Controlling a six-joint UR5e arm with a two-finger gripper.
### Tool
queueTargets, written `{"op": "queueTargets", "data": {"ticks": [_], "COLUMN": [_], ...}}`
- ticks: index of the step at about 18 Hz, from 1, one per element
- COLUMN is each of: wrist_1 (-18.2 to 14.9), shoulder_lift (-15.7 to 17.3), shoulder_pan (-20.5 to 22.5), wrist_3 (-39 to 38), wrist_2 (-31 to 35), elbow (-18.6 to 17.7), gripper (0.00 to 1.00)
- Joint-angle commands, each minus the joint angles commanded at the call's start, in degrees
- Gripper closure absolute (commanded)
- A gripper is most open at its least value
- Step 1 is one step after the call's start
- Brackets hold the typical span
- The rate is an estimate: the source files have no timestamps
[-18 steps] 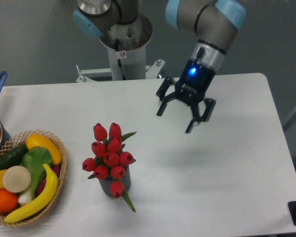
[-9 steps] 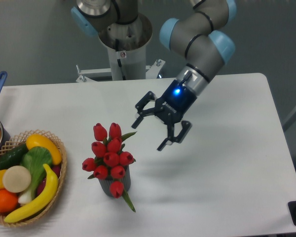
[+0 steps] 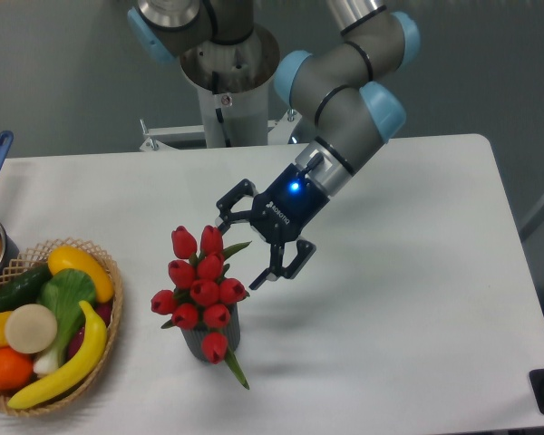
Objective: Pick up the flowers from the vase
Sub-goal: 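Lower the gripper around the tulip stems just above the vase rim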
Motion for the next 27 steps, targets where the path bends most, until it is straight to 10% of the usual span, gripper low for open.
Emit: {"op": "queueTargets", "data": {"ticks": [21,27], "wrist_1": [1.06,1.23], "shoulder_lift": [-5.46,-5.37], "shoulder_pan": [-3.79,-3.79], "wrist_3": [0.0,0.0], "wrist_2": [-0.09,-0.17], "elbow": [5.01,5.01], "gripper": [0.01,0.42]}}
